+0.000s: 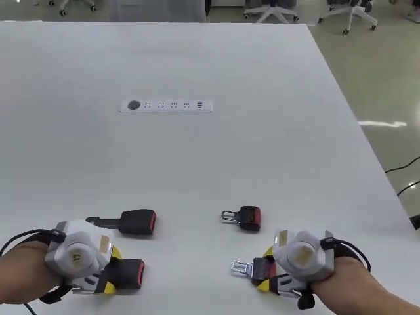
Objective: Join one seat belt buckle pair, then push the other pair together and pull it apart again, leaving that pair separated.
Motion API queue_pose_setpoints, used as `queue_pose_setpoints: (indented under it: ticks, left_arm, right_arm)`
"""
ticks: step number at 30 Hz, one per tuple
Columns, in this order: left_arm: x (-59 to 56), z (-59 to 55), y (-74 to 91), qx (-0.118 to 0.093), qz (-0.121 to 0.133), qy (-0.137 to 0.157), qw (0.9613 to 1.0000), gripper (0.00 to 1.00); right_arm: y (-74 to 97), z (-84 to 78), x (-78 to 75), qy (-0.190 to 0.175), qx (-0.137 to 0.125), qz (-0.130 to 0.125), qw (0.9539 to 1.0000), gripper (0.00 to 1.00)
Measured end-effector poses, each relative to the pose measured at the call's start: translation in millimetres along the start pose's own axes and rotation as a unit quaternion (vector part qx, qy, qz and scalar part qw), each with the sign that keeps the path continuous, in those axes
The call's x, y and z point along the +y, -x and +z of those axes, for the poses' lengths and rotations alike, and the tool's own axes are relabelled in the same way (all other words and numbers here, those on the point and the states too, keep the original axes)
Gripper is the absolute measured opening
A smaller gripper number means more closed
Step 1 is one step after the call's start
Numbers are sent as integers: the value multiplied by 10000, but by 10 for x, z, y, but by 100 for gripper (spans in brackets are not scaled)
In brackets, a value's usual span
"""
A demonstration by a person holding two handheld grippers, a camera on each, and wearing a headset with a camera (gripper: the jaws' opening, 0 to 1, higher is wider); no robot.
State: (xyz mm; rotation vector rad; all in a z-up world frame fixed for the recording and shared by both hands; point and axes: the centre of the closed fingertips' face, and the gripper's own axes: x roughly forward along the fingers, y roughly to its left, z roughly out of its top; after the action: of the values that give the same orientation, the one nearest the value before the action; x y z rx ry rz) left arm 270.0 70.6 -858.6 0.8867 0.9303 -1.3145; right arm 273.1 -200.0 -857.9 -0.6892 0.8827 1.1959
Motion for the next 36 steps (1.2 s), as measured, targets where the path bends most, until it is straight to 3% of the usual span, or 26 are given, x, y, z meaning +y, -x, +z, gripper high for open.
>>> queue_pose_setpoints:
  ticks: [8,14,23,36]
  left_arm:
    - [-1,1,-4,22,-17,-23,10000,33]
    - [1,-3,-3,-41,52,99,9999,33]
    - [-1,-9,-6,-78,26,59,9999,33]
    - [-9,-9,-9,-82,49,93,9999,33]
  right_arm:
    - [-88,153,76,-63,14,-41,10000,34]
    - [-227,400,177,-74,-163,-47,9998,34]
    - [-416,720,256,15,-148,-23,9999,34]
    - [-729,1275,564,401,-339,163,9985,34]
